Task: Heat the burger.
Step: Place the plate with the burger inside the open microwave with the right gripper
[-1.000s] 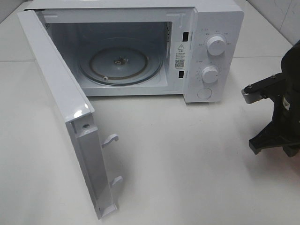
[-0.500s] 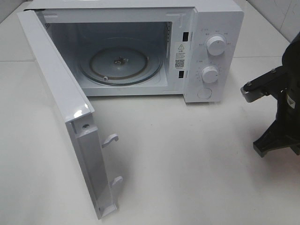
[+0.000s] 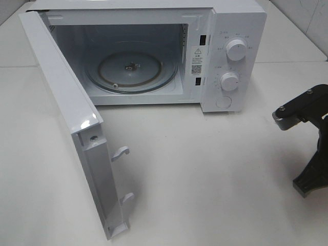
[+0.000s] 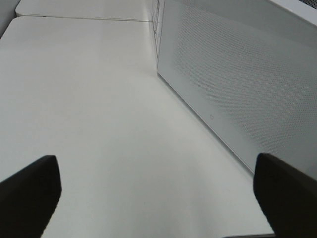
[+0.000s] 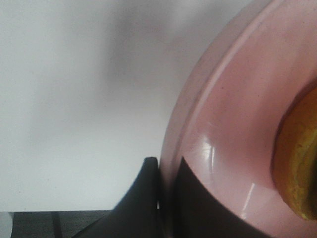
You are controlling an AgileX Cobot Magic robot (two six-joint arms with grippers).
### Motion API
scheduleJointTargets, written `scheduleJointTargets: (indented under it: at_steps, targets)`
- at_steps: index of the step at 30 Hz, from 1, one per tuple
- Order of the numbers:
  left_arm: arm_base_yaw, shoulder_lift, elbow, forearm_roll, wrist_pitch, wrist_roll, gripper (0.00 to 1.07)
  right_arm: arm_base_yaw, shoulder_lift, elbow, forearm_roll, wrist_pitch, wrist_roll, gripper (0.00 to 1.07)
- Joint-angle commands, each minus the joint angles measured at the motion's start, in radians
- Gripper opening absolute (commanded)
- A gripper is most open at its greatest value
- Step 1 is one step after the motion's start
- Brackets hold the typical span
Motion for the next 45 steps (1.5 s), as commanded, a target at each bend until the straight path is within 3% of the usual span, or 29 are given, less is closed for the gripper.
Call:
scheduleJointTargets:
  at_steps: [1,11,22,33,34,45]
  targets:
    - [-0.005,-0.017,0.001,-0.008,-0.015,-0.005,0.98,0.0,-0.021,0.016,-0.046,0.041,0.01,0.0]
    - [-0.005,-0.017,0.001,-0.008,-0.015,-0.005,0.98,0.0,-0.127,0.11,0.0,0.051,0.01,0.0]
    - [-0.005,-0.017,0.001,-0.008,-0.015,-0.005,0.98,0.007,-0.167,0.119,0.006,0.093,0.01,0.0]
    - [-0.005,-0.017,0.001,-0.008,-0.015,-0.005,0.98,0.211,-0.167,0.122,-0.003,0.096,0.028,0.0]
    - [-0.005,-0.017,0.001,-0.008,-0.015,-0.005,0.98,0.262,-0.167,0.122,-0.003,0.103,0.028,0.0]
    - [-0.005,-0.017,0.001,-0.008,-0.015,-0.005,0.98,0.39,-0.167,0.122,-0.006,0.1,0.029,0.01]
